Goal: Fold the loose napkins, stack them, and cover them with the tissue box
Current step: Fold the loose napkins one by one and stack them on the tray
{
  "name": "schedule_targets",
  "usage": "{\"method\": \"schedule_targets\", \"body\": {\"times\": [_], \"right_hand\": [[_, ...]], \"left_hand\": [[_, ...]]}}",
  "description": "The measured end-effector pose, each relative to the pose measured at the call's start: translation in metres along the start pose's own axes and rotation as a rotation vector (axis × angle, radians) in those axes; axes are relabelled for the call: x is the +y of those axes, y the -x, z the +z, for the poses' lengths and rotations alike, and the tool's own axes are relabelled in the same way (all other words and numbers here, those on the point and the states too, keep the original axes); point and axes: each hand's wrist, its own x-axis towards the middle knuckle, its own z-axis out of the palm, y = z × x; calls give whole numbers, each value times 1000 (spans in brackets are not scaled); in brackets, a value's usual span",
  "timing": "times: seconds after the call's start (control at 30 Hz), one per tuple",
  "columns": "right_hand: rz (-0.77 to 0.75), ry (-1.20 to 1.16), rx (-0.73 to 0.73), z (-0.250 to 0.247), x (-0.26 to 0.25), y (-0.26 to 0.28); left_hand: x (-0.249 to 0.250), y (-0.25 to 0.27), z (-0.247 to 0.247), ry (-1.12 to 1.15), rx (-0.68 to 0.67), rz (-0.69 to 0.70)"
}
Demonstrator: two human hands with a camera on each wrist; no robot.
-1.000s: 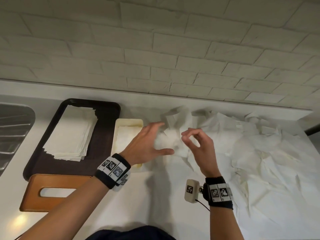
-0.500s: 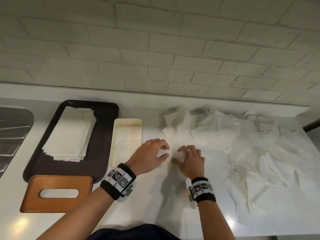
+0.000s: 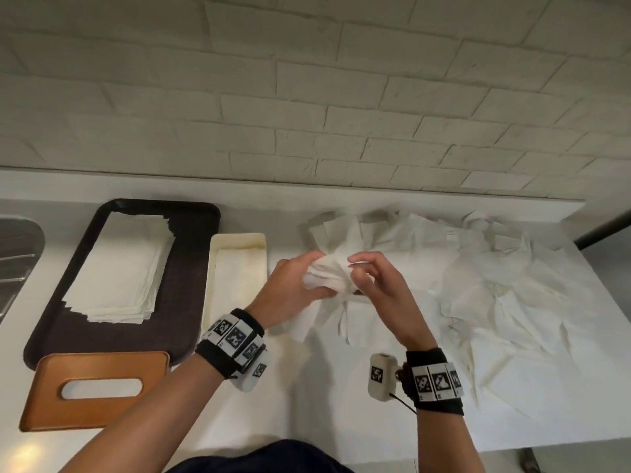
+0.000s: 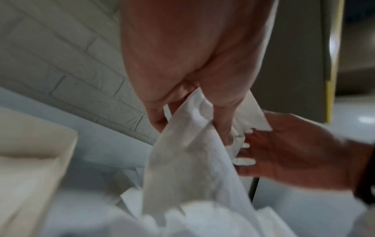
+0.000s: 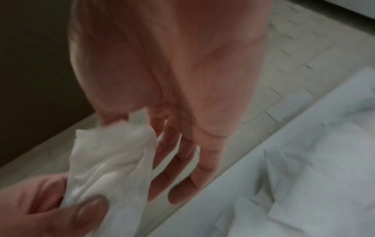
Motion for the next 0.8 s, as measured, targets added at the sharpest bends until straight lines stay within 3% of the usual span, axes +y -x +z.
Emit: {"method": "schedule_targets", "body": {"times": [0.1,0.2,0.3,0.43,0.57,0.67,0.8], "right_hand": [[72,-253,30,10,-10,6],[70,-376,10,35,-15,7],[71,-451,99,57,-14,0],[75,-490,165,68,-11,-6],[-48,-241,283,60,-30,-5],[-169,-111,282,46,-55,2],[-265,-365,163,35,-99,18]], "left_hand": [[6,-1,-3,180,89,-106],[7,5,-8,330,95,-166],[7,14,-15,354,66,-163],[5,30,-29,549,62,-92],[-6,32,-38,403,275,-94],[-17,30,-46,448,375,-111],[-16,27,-50,500,362,-150]]}}
